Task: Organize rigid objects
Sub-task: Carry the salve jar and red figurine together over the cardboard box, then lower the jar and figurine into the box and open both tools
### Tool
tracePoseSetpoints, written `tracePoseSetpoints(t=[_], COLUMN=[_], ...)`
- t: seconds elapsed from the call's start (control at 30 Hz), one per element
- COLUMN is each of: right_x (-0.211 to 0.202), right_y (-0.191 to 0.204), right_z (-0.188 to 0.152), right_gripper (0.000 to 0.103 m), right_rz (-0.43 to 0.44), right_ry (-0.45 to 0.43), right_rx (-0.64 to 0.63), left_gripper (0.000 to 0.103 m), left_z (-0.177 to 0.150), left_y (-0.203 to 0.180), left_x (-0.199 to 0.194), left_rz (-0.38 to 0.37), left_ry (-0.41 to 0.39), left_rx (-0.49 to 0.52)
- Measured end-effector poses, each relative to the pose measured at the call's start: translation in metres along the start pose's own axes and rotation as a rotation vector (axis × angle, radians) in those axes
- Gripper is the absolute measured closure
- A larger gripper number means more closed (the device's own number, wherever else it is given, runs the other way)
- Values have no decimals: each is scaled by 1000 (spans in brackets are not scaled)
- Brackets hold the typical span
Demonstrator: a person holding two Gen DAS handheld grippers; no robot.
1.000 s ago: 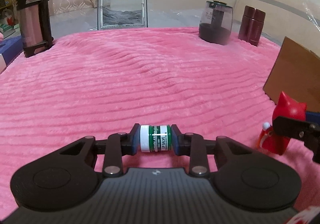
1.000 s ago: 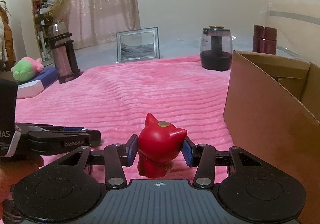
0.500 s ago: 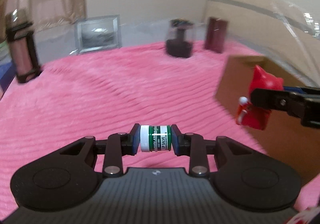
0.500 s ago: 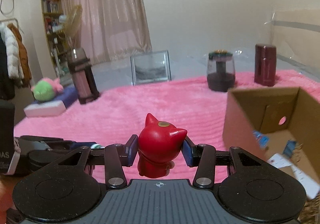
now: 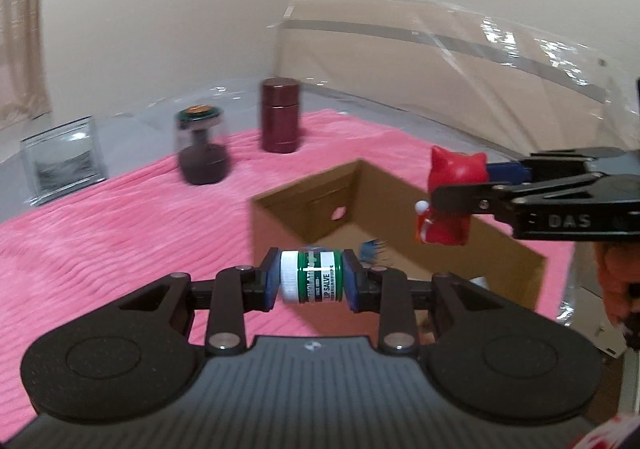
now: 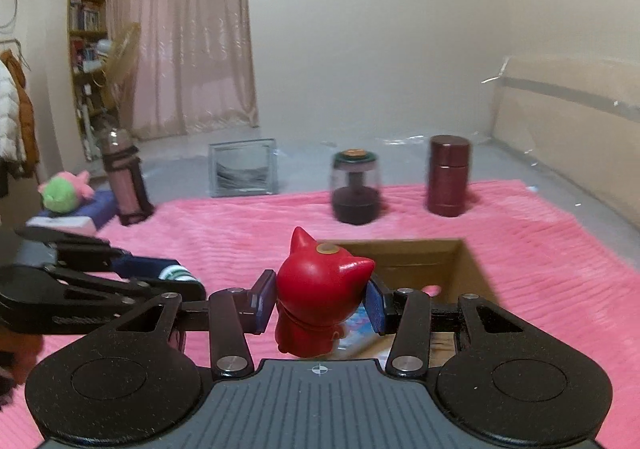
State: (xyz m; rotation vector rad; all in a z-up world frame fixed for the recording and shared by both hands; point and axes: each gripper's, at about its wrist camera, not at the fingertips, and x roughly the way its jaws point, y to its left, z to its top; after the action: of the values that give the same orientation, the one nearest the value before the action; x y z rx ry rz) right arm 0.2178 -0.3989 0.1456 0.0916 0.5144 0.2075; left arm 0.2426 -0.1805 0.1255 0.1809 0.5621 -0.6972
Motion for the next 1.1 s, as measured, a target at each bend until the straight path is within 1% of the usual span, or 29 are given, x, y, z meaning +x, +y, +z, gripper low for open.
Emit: tracePoseSetpoints(t=[0.2,0.47,0.57,0.73,0.9,1.1], right_x=[-11,-7,3,26,52,80], right_y=[-36,-61,-67,-79,-88,-95], right_z=[-5,-17,-21,-28,-41,-59], right_gripper=[60,60,60,60,60,60], right_rz=[-29,-12,4,28,76,113], right_ry=[47,120,147,199,259,338], right_rx=[-60,-155,-192,-258,-380,-539], left_gripper=[76,76,76,76,76,76], left_z=[15,26,29,31,34,33], left_y=[-36,-59,-61,-61,-60,-63], left_x=[19,51,68,97,128,173], left_rz=[-60,-94,-106,-100,-121,-144], left_ry=[22,85,120,175,240,353], left_rx=[48,139,164,221,286,409])
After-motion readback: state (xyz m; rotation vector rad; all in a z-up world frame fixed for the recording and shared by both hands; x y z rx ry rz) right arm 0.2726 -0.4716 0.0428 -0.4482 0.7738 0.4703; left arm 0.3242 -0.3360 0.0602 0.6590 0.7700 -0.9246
